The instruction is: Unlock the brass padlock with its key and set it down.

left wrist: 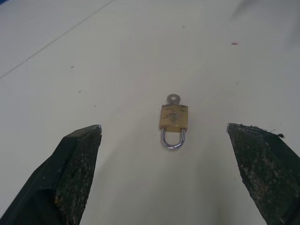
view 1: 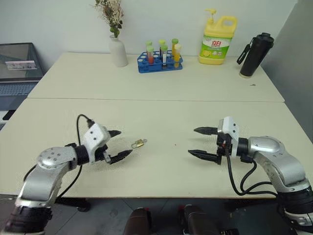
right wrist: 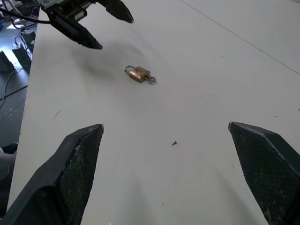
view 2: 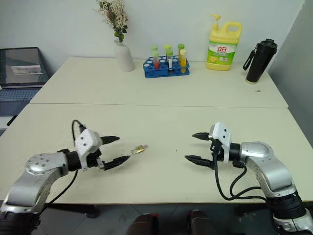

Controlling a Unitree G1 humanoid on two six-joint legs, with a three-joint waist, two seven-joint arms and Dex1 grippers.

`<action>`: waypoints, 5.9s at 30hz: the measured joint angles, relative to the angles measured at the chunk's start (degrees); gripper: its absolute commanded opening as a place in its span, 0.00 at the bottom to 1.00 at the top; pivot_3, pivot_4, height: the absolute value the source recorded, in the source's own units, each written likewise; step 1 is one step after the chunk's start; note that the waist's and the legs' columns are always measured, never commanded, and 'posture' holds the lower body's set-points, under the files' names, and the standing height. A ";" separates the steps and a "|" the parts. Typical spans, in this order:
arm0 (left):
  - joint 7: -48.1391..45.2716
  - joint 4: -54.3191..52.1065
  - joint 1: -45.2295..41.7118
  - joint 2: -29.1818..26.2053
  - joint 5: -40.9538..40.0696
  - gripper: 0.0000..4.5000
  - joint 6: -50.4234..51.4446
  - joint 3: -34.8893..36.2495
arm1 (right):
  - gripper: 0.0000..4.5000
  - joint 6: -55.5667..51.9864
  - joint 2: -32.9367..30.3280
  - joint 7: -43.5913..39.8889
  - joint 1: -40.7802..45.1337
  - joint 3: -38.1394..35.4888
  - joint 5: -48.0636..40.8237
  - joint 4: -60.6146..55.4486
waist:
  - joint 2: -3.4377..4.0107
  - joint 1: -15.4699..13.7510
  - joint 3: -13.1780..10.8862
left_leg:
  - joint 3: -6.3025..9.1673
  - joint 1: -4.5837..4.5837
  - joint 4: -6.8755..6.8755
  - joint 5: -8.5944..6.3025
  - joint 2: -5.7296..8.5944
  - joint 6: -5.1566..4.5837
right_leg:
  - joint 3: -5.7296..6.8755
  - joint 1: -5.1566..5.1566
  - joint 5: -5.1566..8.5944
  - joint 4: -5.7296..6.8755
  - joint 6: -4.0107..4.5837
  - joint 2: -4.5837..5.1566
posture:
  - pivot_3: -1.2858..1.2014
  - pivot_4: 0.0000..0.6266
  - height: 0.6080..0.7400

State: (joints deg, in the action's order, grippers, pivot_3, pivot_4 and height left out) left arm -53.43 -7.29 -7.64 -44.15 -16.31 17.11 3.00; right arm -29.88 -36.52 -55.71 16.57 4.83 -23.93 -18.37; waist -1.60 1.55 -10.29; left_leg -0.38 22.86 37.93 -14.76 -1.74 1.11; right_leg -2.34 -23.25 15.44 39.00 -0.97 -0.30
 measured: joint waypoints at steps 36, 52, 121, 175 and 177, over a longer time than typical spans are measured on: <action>-7.37 20.60 -14.45 5.79 10.18 0.21 -12.64 -12.86 | 1.00 -4.87 -1.08 3.67 -4.28 1.28 -1.83 -6.59 | 0.16 -0.21 0.31 | 0.09 -0.04 0.10 0.02 0.06 -0.02 | 0.04 0.12 -0.04 0.05 -0.07 -0.16 | 0.52 0.24 1.00; -6.28 15.85 -21.05 12.17 18.67 0.21 -47.77 -19.18 | 1.00 -3.17 -2.58 6.31 -13.01 -6.38 -3.77 -7.83 | 0.05 -1.08 0.24 | 0.03 0.05 0.10 0.01 0.05 -0.02 | -0.03 0.04 -0.05 0.00 -0.07 -0.24 | 0.52 0.24 1.00; 34.86 25.81 -26.53 10.27 53.16 0.21 -82.84 -20.63 | 0.00 -58.56 7.49 21.63 20.58 -13.00 -40.07 17.38 | 0.06 -1.09 0.25 | 0.04 0.10 0.04 0.01 0.01 -0.02 | 0.05 0.03 -0.25 0.02 0.19 0.04 | 0.52 0.24 1.00; 33.84 23.23 -25.24 9.86 49.67 0.21 -79.15 -22.43 | 0.04 -22.26 6.31 7.63 8.93 -0.35 -18.77 1.62 | 0.06 -0.56 0.24 | 0.06 0.12 0.04 0.01 0.05 -0.02 | 0.09 0.00 -0.24 0.02 0.17 -0.11 | 0.52 0.24 1.00; 33.85 23.23 -25.24 9.86 49.67 0.21 -79.13 -22.43 | 0.04 -22.26 6.29 7.60 8.94 -0.35 -18.77 1.63 | 0.06 -0.56 0.24 | 0.05 0.12 0.04 0.01 0.05 -0.02 | 0.09 0.00 -0.24 0.02 0.17 -0.11 | 0.52 0.24 1.00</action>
State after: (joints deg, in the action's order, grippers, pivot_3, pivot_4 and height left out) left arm -19.58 15.94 -32.88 -34.29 33.36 -62.02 -19.43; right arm -52.14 -30.22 -48.11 25.51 4.48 -42.70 -16.74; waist -1.54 0.99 -10.04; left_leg -0.33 22.97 37.97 -14.75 -1.69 1.08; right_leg -2.26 -23.25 15.19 39.02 -0.80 -0.41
